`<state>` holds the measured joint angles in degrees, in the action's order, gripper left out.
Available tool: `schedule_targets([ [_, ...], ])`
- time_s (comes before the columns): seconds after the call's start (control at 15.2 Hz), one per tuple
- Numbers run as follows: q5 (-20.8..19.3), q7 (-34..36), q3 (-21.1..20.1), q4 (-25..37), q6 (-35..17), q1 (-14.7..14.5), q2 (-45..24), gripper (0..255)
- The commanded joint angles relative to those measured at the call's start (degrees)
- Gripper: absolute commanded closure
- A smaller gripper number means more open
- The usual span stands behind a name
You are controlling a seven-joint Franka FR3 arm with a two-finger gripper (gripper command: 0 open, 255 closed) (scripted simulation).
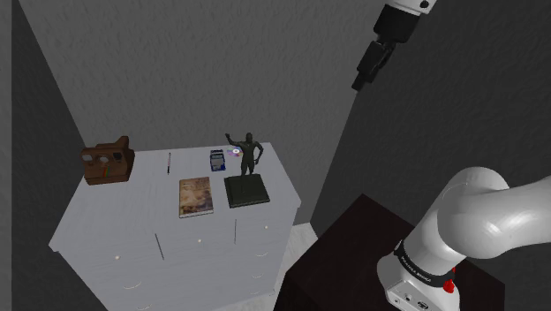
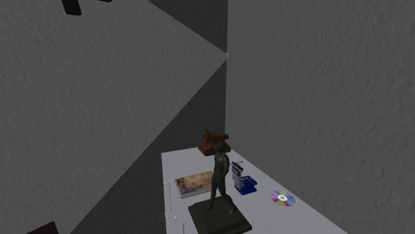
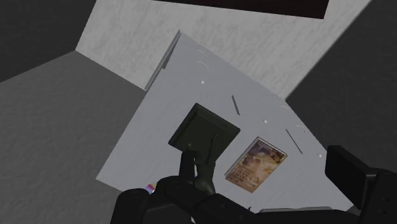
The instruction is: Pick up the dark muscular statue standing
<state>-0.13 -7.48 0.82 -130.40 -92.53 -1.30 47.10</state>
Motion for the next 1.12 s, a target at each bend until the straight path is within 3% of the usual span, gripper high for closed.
schedule_targets([
  [0.0, 0.0, 0.0, 0.0, 0.0, 0.0, 0.0, 0.0, 0],
  [0.53, 0.02, -1.7, 0.9, -1.1, -13.34, -0.56, -13.18, 0],
  [1.06, 0.62, -3.6, 1.65, 2.77, -24.38, -1.18, -29.04, 0],
])
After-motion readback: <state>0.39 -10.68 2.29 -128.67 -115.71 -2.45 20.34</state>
